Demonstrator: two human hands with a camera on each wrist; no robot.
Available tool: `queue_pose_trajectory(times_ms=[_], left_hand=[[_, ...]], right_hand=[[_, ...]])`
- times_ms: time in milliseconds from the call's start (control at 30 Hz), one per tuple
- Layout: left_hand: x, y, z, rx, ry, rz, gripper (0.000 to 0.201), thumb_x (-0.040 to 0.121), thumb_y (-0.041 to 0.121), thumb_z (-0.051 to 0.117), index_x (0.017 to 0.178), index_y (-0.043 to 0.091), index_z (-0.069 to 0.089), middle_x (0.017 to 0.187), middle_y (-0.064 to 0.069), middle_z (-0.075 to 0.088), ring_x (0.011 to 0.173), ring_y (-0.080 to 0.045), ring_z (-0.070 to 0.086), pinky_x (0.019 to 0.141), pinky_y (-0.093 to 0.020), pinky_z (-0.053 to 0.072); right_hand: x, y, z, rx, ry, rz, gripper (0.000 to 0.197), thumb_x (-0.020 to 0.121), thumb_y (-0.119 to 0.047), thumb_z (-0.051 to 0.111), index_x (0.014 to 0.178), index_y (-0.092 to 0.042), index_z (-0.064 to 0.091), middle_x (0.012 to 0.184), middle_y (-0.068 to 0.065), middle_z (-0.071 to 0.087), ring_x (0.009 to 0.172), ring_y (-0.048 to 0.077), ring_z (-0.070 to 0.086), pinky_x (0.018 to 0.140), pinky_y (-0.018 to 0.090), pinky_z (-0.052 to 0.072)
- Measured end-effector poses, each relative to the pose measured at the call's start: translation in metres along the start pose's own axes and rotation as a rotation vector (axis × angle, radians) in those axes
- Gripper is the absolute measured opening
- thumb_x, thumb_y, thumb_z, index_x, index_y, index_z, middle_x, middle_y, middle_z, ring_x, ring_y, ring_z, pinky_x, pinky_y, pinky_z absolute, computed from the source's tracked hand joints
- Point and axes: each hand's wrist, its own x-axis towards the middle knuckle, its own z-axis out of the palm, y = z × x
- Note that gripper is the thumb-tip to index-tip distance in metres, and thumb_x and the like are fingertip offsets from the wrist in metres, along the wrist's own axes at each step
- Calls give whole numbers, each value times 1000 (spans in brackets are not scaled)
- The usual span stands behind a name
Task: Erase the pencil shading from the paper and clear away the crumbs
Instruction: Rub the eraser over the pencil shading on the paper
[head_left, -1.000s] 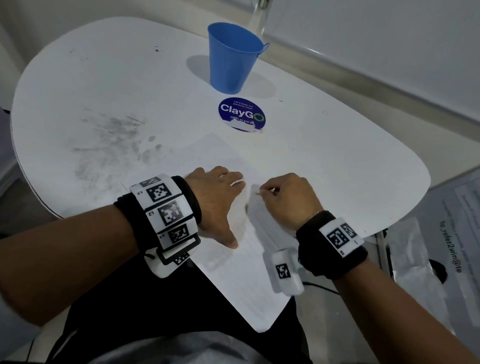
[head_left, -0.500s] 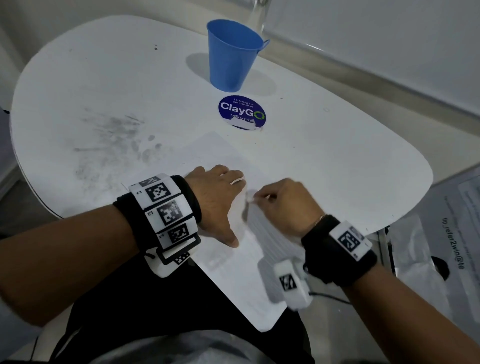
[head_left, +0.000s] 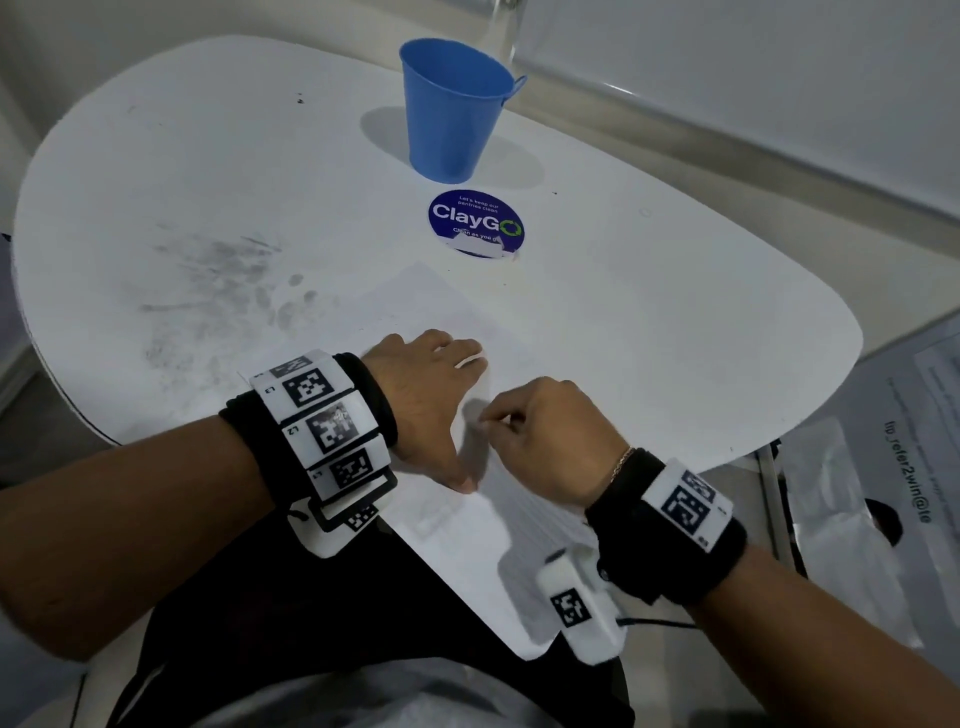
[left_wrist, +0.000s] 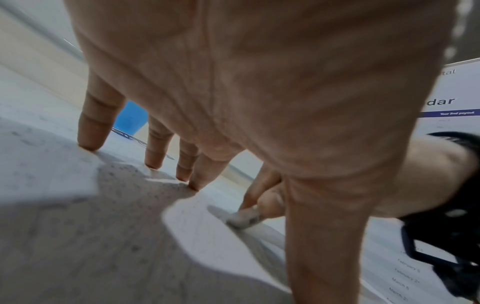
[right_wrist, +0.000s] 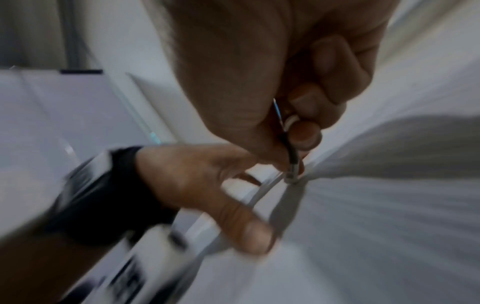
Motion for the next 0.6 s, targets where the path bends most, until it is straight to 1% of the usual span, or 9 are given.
queue_pose_trajectory(times_ms=[67, 133, 200, 267, 300, 400, 433, 533, 600], left_hand=[[0, -1, 0, 2, -1, 3, 119, 72, 83, 61, 159, 19, 11, 167, 8, 2, 154, -18, 5, 118, -46, 29], [0, 0, 1, -1, 0, 3, 119, 72, 83, 61, 159, 19, 11, 167, 9, 2, 154, -18, 4, 119, -45, 28], [0, 1, 1, 2, -5, 3, 119, 72, 83, 61, 159, 19, 11, 167, 9, 1, 154, -18, 4, 118, -45, 29], [0, 1, 1, 8, -7, 4, 119, 72, 82, 60, 159, 18, 11, 167, 9, 1, 153, -18, 4, 117, -45, 30], [0, 0, 0, 9, -5, 4, 119, 72, 82, 60, 159, 18, 11, 167, 9, 1, 153, -18, 5, 117, -45, 30], [1, 0, 0, 3, -4, 6, 120, 72, 83, 60, 160, 19, 10, 167, 10, -1, 154, -17, 3, 119, -45, 28], [1, 0, 1, 2, -10, 5, 121, 72, 83, 61, 160, 19, 9, 167, 10, -1, 154, -17, 3, 119, -45, 27], [1, 0, 1, 10, -17, 1, 121, 72, 83, 60, 160, 19, 8, 167, 9, -1, 154, -18, 3, 119, -45, 28], [1, 0, 1, 11, -9, 3, 121, 72, 83, 60, 160, 19, 9, 167, 9, -1, 154, -18, 3, 119, -46, 28]], right_hand=[[10, 10, -7, 19, 65, 67, 19, 93, -23, 59, 92, -23, 78, 82, -10, 71, 74, 9, 62, 67, 23, 44], [17, 16, -14, 31, 160, 112, 20, 93, -22, 59, 91, -19, 78, 88, -4, 74, 83, 15, 66, 72, 25, 48], [11, 11, -8, 5, 118, 66, 22, 93, -22, 57, 88, -18, 78, 80, -2, 73, 78, 19, 66, 73, 30, 52], [0, -1, 0, -17, 33, 6, 22, 93, -23, 56, 86, -20, 77, 68, -6, 67, 70, 18, 62, 70, 31, 52], [1, 1, 0, -19, 33, 17, 21, 92, -23, 57, 87, -21, 77, 69, -6, 68, 70, 18, 62, 70, 31, 52], [14, 15, -10, 20, 161, 101, 20, 92, -22, 58, 89, -21, 78, 86, -4, 75, 82, 17, 67, 78, 31, 54], [14, 17, -10, 19, 169, 96, 20, 92, -22, 58, 88, -20, 78, 85, -3, 75, 81, 17, 67, 77, 32, 54], [1, 5, 0, -12, 47, -2, 21, 93, -23, 58, 85, -19, 77, 71, -2, 70, 67, 17, 61, 67, 31, 51], [4, 11, -2, -2, 56, 20, 19, 93, -24, 60, 88, -23, 78, 74, -5, 71, 67, 13, 60, 66, 27, 47]])
